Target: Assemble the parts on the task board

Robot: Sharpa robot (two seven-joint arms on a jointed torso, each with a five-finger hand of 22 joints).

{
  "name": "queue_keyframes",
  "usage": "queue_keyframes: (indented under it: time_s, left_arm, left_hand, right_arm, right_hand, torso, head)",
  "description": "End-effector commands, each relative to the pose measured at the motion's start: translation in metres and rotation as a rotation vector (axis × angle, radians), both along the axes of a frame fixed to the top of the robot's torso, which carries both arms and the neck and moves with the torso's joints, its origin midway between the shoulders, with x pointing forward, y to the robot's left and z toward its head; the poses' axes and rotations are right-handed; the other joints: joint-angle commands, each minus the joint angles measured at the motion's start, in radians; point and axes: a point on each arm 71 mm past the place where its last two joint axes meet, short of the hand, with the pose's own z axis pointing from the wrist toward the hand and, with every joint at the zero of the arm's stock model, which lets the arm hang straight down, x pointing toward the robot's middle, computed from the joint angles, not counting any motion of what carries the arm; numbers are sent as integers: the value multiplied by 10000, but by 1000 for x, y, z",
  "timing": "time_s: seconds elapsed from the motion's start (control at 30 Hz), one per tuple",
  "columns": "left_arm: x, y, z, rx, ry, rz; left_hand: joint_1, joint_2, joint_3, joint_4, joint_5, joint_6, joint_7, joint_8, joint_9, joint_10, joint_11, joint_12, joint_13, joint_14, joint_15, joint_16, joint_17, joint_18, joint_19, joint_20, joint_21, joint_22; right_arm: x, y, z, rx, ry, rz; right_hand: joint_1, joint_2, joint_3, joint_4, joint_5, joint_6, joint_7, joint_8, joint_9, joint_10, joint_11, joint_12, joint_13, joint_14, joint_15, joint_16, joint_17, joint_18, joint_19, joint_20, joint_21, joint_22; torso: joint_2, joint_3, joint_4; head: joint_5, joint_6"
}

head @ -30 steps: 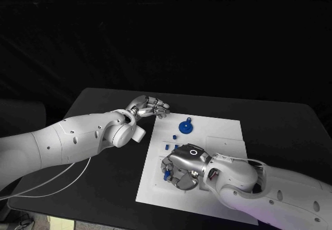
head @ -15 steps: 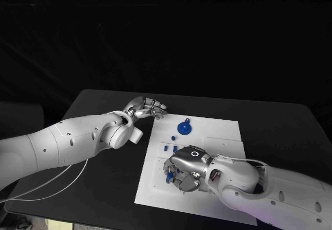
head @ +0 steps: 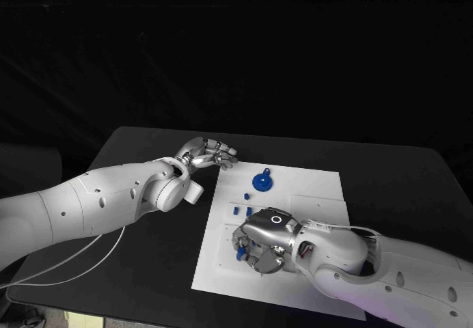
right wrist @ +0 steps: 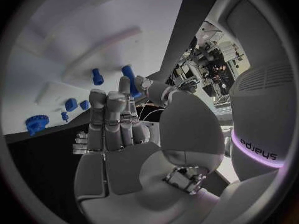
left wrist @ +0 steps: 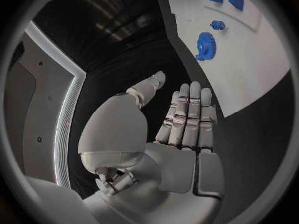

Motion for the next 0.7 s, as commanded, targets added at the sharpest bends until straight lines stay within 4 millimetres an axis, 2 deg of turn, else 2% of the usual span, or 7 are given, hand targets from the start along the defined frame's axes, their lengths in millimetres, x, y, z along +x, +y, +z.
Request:
queue_keyframes:
  time_s: [0.03, 0.3, 0.7]
  left_arm:
    - [0, -2, 1, -26, -70, -118]
    - [0, -1, 1, -17, -59, -103]
    - [0, -2, 1, -20, -31, -140]
  left_hand:
    - [99, 21, -5, -33, 22, -43, 0, 38, -12, -83, -1, -13, -14, 1, 32, -36, 18, 105, 28, 62, -33, 16]
    - [98, 22, -6, -33, 22, -48, 2, 38, -14, -86, 0, -13, -15, 0, 34, -42, 24, 104, 27, 63, -38, 20]
    - [98, 24, -8, -34, 21, -55, 4, 39, -15, -91, 2, -15, -17, -2, 35, -51, 32, 103, 26, 65, -45, 23]
  right_arm:
    - [-1, -2, -7, -595, 125, 26]
    - [-1, -3, -7, -664, 138, 9]
    - [-1, -1, -9, -982, -39, -83]
  right_hand:
    - [-46, 96, -24, -66, 64, 59, -16, 57, 195, 18, -4, 38, 18, -40, -59, 67, -15, 444, -1, -39, 52, 12]
    - [-54, 120, -38, -92, 65, 64, -18, 60, 202, 19, -6, 45, 23, -40, -61, 76, -17, 444, 0, -39, 53, 18]
    - [-62, 128, -50, -111, 64, 65, -19, 60, 207, 19, -7, 49, 26, -41, -62, 83, -18, 444, 0, -40, 54, 22]
  torso:
    - [-1, -1, -2]
    - [1, 4, -2]
    - [-1, 7, -8]
  head:
    - [8, -28]
    - [33, -78]
    - [32, -92]
